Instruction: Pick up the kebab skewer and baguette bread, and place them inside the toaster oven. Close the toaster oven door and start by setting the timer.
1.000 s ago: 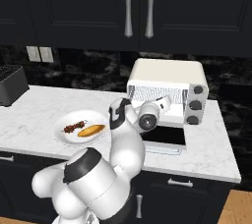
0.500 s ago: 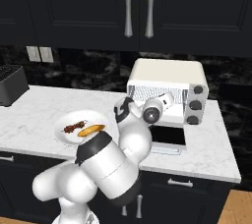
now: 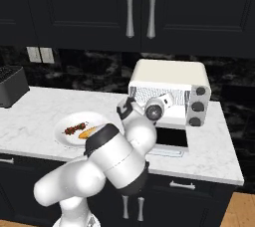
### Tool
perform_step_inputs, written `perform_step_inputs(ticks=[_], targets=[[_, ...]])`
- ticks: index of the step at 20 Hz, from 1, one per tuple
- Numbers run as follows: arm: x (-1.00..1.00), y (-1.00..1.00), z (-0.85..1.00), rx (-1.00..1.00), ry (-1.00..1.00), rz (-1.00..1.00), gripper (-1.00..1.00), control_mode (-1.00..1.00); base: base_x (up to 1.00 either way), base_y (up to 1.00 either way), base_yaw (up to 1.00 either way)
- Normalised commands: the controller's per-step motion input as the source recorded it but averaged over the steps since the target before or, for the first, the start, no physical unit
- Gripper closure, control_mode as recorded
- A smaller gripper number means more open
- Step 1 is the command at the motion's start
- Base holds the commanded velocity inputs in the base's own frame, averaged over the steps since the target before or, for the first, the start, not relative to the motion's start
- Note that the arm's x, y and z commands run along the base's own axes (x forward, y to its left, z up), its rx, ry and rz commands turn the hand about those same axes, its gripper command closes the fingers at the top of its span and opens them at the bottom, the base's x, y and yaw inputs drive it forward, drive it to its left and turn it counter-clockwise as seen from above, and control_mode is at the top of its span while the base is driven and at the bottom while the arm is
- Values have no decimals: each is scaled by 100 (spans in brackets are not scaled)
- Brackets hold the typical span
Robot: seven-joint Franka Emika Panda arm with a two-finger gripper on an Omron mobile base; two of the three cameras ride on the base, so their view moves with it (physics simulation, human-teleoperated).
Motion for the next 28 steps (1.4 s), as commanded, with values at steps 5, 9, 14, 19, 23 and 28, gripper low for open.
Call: perform_step_inputs(ticks=[5, 9, 14, 19, 23, 28], targets=[[7, -9, -25, 0, -1, 8, -100, -100, 0, 0, 0], [33, -18, 0, 0, -3, 7, -100, -100, 0, 0, 0], [22, -21, -8, 0, -4, 7, -100, -100, 0, 0, 0], [11, -11, -20, 0, -2, 5, -100, -100, 0, 0, 0], [31, -10, -8, 0, 0, 4, -100, -100, 0, 0, 0], [8, -8, -21, 0, 0, 2, -100, -100, 0, 0, 0]])
